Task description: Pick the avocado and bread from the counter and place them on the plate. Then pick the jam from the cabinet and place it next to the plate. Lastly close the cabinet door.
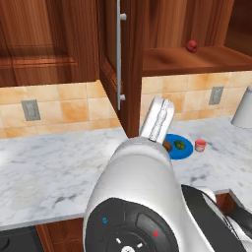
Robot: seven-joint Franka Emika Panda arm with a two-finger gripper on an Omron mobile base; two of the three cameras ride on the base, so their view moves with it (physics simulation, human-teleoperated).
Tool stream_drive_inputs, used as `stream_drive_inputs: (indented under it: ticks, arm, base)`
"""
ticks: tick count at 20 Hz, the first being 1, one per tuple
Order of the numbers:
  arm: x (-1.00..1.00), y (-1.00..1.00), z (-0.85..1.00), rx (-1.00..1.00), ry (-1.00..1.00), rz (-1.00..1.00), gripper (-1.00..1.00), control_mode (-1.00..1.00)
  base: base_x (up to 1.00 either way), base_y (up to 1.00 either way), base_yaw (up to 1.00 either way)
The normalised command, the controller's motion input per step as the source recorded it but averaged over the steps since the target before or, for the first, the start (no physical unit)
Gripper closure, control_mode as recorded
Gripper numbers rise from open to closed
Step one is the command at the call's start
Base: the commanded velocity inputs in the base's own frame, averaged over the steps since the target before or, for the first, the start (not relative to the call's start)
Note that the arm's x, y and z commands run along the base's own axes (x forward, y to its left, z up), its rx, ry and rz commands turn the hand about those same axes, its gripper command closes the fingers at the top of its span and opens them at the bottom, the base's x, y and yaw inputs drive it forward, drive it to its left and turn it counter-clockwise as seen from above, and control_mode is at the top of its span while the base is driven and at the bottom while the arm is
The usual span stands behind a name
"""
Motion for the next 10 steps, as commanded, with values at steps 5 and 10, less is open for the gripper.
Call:
stream_drive_inputs:
  ticks: [5,10]
  arm:
    - [0.47,0.46,0.00,-0.15,-0.01,0.02,-1.00,-1.00]
    - [0.56,0.40,0.00,-0.13,0.00,0.09,-1.00,-1.00]
  base:
    - [0.00,0.00,0.00]
    - [0.00,0.00,0.00]
